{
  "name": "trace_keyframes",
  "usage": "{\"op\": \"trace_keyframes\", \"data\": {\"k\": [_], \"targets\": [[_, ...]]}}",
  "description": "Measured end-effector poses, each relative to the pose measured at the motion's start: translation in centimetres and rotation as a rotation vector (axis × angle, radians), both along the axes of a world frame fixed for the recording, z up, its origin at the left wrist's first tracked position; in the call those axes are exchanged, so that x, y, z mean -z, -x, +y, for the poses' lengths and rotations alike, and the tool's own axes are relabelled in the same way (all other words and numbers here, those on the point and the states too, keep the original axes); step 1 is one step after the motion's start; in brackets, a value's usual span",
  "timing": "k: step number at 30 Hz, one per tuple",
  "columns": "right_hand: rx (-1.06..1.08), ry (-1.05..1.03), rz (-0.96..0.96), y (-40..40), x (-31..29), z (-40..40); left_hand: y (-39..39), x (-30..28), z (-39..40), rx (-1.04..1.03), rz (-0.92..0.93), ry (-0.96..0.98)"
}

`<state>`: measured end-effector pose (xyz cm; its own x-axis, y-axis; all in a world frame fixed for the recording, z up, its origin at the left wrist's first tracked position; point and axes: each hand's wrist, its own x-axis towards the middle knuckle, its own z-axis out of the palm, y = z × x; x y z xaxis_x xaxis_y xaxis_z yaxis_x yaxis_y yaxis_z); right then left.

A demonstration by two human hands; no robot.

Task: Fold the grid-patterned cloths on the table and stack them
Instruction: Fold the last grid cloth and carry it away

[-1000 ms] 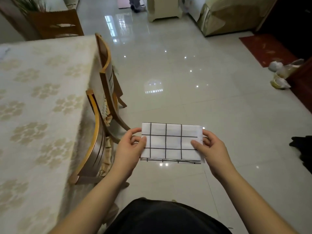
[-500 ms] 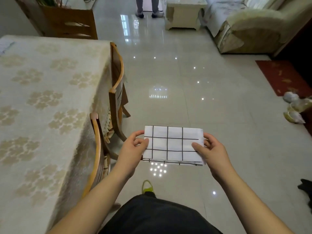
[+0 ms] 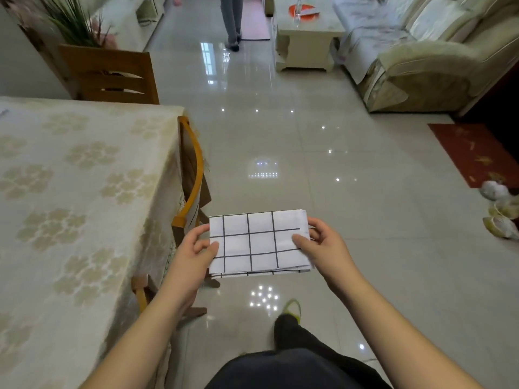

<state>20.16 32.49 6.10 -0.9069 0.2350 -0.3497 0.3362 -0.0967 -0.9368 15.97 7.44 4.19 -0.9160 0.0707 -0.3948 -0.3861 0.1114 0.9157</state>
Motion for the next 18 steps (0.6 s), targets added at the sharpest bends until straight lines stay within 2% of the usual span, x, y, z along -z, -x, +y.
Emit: {"op": "trace_keyframes", "data": {"k": [11, 18], "targets": [[-0.053, 0.091, -0.006, 16.4, 0.4, 10.8, 15.4, -1.3, 9.8, -0.040, 0.031, 0.055], [-0.089, 0.103, 0.006, 24.2, -0.3, 15.3, 22.2, -1.8, 14.2, -0.066, 0.053, 0.071]]}}
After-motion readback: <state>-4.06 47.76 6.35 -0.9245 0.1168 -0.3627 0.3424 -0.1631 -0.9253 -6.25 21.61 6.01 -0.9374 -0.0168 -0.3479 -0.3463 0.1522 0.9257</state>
